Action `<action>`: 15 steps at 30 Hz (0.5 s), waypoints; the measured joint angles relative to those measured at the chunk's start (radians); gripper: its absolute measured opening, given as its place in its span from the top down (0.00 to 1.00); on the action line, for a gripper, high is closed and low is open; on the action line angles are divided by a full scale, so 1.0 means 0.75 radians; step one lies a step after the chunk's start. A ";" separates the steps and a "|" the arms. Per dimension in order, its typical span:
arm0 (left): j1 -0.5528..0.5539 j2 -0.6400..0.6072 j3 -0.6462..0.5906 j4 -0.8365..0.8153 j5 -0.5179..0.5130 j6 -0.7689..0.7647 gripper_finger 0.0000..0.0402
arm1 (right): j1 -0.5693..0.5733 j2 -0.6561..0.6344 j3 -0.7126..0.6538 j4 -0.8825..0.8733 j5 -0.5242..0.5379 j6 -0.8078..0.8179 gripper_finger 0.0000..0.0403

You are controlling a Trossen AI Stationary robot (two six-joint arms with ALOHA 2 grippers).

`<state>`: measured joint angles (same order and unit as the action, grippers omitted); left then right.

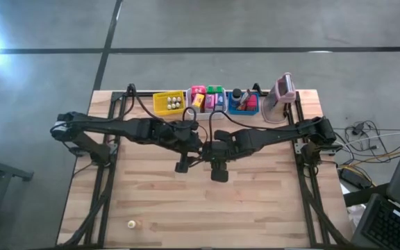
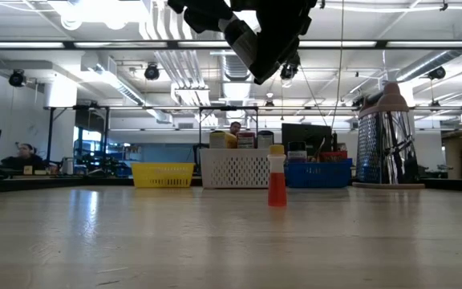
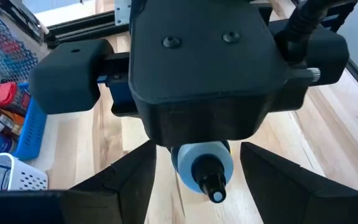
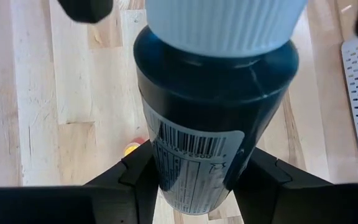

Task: Pick & Place Kitchen Items
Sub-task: Put the black food coloring bottle into the yellow basket

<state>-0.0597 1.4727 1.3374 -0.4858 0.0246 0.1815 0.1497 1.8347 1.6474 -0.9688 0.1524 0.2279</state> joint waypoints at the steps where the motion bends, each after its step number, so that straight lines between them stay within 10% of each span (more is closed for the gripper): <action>1: 0.000 0.000 0.001 -0.001 0.000 0.001 0.41 | 0.001 0.000 0.000 -0.001 0.000 0.000 0.60; 15: 0.001 0.003 0.001 -0.017 0.000 -0.010 0.56 | 0.001 0.000 0.000 0.000 0.000 -0.004 0.60</action>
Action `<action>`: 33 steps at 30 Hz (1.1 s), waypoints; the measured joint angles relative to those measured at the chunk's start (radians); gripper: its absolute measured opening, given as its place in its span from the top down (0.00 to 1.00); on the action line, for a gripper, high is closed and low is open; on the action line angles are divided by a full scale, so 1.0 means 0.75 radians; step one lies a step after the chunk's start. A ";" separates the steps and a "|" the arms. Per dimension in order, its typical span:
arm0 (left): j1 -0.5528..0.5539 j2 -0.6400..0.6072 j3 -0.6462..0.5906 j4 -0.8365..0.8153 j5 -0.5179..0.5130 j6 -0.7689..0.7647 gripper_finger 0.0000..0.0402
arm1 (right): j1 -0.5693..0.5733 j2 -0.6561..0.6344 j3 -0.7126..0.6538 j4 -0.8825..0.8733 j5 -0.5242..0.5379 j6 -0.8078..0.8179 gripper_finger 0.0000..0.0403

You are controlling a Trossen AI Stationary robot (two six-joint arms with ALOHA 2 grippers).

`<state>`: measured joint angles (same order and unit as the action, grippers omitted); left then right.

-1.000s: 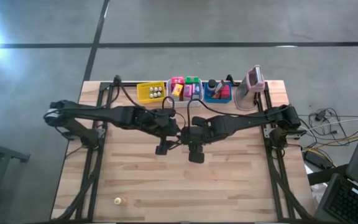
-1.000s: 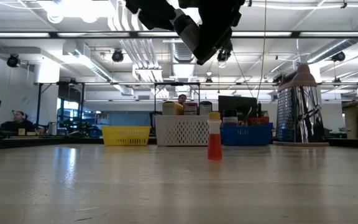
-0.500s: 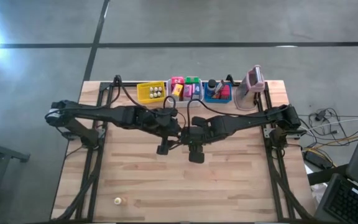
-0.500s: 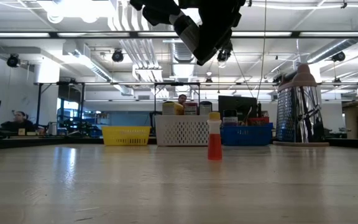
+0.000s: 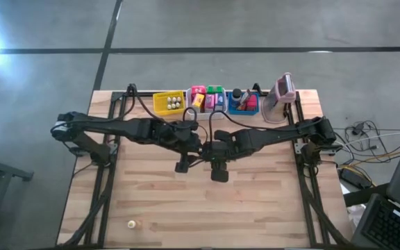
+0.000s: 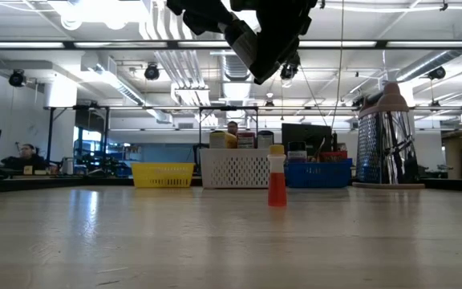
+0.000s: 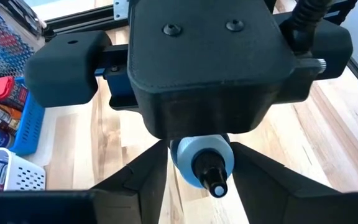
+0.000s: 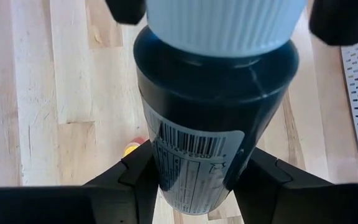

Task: Pick & Place Kitchen Items
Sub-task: Put the black food coloring bottle into the yellow basket

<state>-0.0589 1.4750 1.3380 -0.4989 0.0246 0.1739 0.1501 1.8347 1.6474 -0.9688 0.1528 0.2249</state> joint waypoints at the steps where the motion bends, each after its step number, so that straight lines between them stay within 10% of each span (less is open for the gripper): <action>1: 0.000 0.004 0.000 -0.001 0.000 -0.001 0.56 | 0.000 0.000 0.000 0.000 0.000 0.000 0.60; 33: 0.006 0.020 0.004 0.017 0.016 0.010 0.56 | 0.000 -0.001 -0.001 -0.001 0.001 0.000 0.61</action>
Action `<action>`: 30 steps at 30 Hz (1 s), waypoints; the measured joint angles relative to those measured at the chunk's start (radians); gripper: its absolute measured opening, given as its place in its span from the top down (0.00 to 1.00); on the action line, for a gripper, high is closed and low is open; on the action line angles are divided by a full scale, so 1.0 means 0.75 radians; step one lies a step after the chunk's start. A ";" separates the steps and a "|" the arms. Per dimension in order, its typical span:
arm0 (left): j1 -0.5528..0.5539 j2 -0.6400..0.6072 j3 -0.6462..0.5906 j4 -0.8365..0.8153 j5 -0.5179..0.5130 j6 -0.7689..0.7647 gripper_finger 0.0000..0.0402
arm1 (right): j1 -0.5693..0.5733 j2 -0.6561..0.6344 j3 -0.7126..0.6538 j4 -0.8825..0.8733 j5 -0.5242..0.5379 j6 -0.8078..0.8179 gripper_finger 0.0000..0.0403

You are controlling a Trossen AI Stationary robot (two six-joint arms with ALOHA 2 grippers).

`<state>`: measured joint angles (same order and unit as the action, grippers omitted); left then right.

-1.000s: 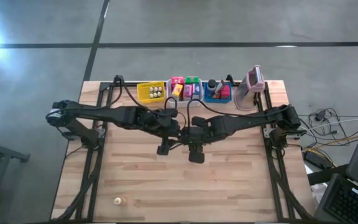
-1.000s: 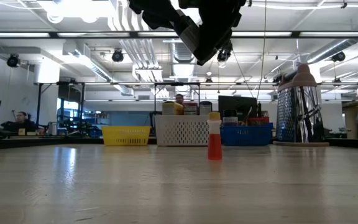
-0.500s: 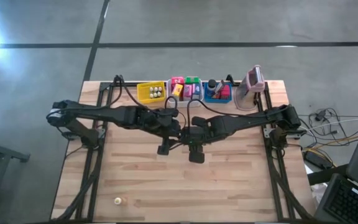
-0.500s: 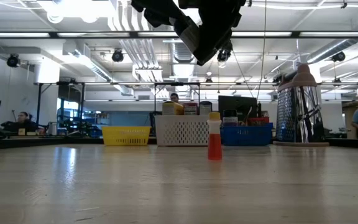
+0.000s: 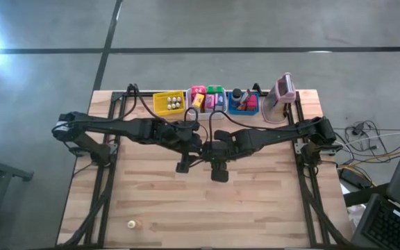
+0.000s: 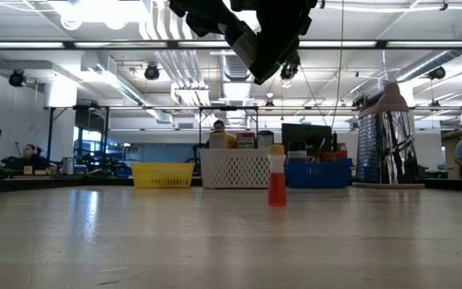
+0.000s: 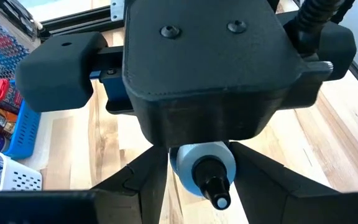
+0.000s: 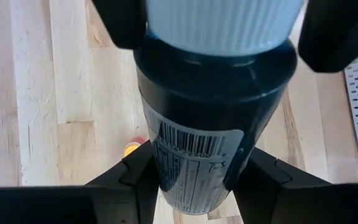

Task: Pick & Place Kitchen Items
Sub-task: Put the black food coloring bottle into the yellow basket

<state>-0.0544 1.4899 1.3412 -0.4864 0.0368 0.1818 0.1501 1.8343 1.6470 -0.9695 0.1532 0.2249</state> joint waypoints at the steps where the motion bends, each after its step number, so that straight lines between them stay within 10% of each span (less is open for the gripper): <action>1: 0.000 0.000 0.000 -0.001 0.001 0.000 0.56 | 0.000 0.000 0.000 0.000 0.000 0.000 0.61; 20: 0.001 0.000 0.000 -0.015 -0.003 0.012 0.66 | -0.001 0.000 0.000 0.001 -0.001 0.004 0.61; 30: 0.058 -0.058 0.005 -0.243 -0.050 -0.018 0.68 | 0.000 -0.040 0.003 -0.088 0.005 0.081 0.44</action>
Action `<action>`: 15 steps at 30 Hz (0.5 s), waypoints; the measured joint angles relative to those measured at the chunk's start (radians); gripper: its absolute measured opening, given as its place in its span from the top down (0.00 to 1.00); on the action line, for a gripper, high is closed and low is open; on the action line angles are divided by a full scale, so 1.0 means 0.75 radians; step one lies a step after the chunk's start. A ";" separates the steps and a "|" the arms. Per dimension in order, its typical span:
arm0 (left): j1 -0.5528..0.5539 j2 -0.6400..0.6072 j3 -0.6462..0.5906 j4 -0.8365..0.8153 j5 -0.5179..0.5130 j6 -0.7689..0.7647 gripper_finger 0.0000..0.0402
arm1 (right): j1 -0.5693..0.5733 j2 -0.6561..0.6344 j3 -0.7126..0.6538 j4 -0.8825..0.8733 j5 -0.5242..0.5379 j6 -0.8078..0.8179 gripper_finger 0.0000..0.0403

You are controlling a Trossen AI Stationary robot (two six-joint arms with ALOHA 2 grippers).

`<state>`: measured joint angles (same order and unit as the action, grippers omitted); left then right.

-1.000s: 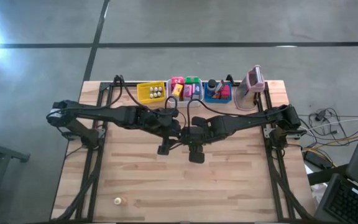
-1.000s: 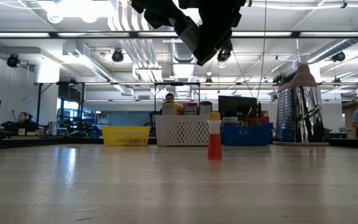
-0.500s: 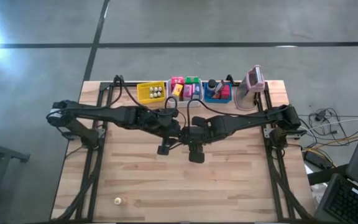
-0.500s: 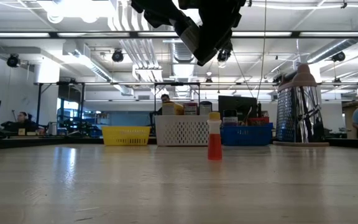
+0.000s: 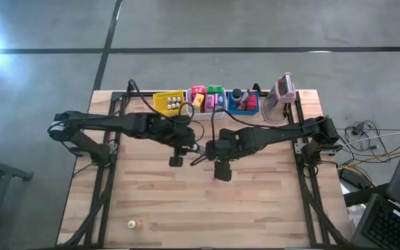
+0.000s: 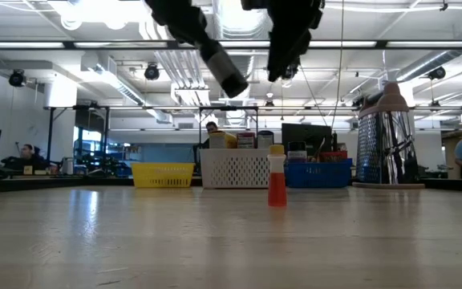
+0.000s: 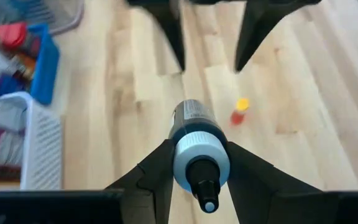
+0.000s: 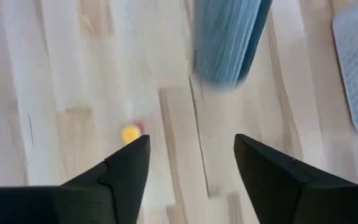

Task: Pick & Place Kitchen Items
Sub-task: Put the black food coloring bottle into the yellow basket

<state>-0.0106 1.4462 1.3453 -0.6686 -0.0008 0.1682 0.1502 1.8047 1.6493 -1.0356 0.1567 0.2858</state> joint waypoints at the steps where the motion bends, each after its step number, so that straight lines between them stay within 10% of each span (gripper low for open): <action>1: 0.011 -0.016 0.000 -0.022 -0.003 -0.003 0.68 | 0.000 -0.002 0.000 -0.024 0.000 0.013 0.42; 15: 0.425 -0.233 -0.012 -0.413 -0.045 0.002 0.68 | 0.054 -0.210 -0.354 -0.076 0.107 0.296 0.30</action>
<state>0.3085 1.2714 1.3365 -0.9781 -0.0346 0.1700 0.1910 1.6475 1.3838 -1.0929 0.2368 0.5075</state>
